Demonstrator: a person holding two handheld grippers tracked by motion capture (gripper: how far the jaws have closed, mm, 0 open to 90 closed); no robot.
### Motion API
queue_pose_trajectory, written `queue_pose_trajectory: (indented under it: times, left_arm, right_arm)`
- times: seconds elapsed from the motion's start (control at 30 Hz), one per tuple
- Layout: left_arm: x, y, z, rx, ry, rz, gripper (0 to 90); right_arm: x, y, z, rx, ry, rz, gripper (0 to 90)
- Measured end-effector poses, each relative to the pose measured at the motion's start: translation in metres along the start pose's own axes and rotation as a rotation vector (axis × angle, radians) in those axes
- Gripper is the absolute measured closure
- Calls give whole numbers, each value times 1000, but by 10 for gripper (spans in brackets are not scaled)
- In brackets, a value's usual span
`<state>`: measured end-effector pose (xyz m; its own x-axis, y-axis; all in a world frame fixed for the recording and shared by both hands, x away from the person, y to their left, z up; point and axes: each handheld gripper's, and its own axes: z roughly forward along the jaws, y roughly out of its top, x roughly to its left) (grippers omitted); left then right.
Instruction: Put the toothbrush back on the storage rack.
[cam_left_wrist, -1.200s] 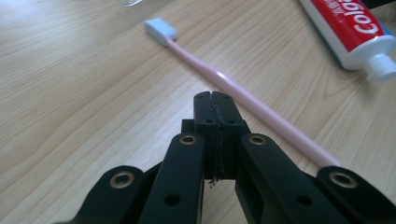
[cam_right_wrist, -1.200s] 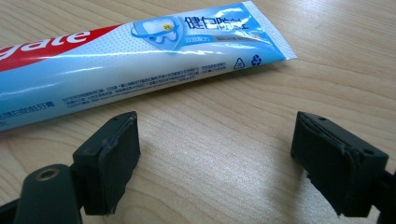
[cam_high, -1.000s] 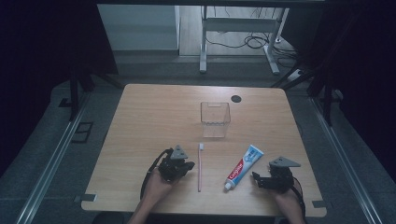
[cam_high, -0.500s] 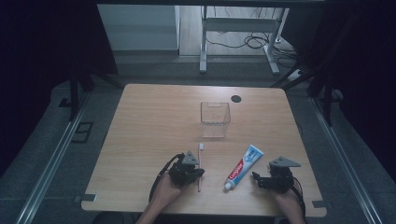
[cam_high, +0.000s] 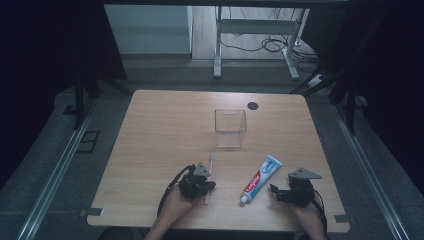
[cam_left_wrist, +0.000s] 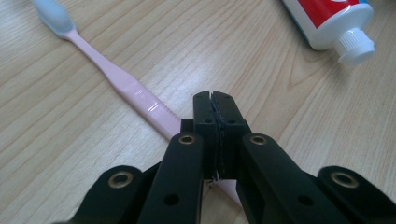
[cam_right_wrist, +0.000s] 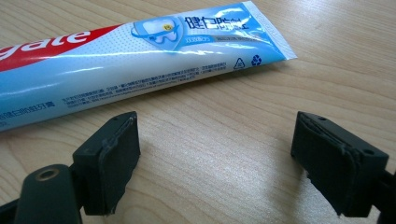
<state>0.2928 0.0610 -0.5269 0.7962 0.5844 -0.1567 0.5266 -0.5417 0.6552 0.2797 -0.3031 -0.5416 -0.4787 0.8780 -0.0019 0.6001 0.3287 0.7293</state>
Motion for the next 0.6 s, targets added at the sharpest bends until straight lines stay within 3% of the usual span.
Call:
queue_pose_trajectory:
  times: [0.47,0.6]
  left_arm:
    - [20,-8,-17,16,40,-23,870]
    - [19,-8,-18,-13,12,-41,870]
  right_arm:
    - [0,0,0,0,0,1,153]
    - [0,0,0,0,0,1,154]
